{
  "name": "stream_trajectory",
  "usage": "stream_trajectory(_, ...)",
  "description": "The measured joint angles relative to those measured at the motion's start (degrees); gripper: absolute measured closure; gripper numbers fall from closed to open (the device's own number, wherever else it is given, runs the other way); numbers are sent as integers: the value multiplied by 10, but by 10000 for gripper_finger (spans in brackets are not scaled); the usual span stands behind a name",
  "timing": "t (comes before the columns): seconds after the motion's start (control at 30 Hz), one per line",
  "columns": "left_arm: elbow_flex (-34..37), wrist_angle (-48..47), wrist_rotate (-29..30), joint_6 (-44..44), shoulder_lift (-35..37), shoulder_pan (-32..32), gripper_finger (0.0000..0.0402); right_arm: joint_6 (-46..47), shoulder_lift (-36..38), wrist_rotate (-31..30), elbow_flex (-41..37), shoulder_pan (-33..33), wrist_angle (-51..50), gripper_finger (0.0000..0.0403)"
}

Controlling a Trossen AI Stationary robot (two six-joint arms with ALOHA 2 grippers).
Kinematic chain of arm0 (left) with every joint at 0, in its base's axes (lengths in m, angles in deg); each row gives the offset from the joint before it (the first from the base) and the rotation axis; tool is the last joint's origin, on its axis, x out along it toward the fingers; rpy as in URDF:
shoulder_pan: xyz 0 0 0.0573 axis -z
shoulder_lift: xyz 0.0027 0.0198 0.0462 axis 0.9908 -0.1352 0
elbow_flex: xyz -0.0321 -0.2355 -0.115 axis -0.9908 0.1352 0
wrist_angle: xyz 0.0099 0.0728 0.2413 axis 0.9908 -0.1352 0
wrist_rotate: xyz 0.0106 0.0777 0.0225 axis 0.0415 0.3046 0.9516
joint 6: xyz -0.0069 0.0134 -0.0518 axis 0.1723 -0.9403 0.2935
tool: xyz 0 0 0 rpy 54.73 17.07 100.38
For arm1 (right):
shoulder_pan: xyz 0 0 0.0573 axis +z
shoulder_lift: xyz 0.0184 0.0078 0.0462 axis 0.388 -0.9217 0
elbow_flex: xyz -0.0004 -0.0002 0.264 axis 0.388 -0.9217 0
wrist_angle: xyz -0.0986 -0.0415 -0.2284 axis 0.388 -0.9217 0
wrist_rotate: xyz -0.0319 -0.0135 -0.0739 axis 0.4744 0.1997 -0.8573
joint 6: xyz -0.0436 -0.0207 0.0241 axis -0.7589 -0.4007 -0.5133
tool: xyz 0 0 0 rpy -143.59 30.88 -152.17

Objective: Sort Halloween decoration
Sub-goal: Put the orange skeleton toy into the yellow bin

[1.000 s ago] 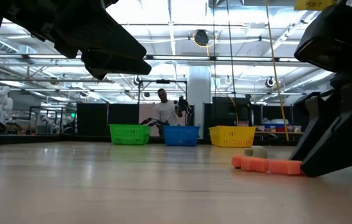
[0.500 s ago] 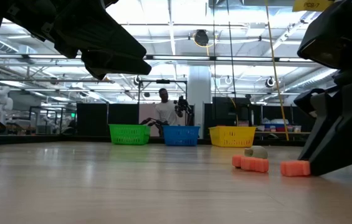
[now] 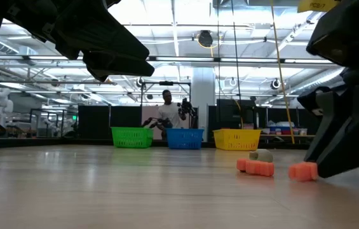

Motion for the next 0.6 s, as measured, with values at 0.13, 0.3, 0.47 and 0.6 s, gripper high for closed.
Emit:
stream_trajectory(0.13,0,0,0,0,0,0,203,-44,5,-9,10,-3,1,369)
stream_trajectory(0.3,0,0,0,0,0,0,203,-127,34,-10,46,-6,-12,369)
stream_trajectory(0.47,0,0,0,0,0,0,203,-238,84,-66,84,-6,-61,369)
stream_trajectory(0.6,0,1,0,0,0,0,203,-331,129,-146,103,-6,-102,369)
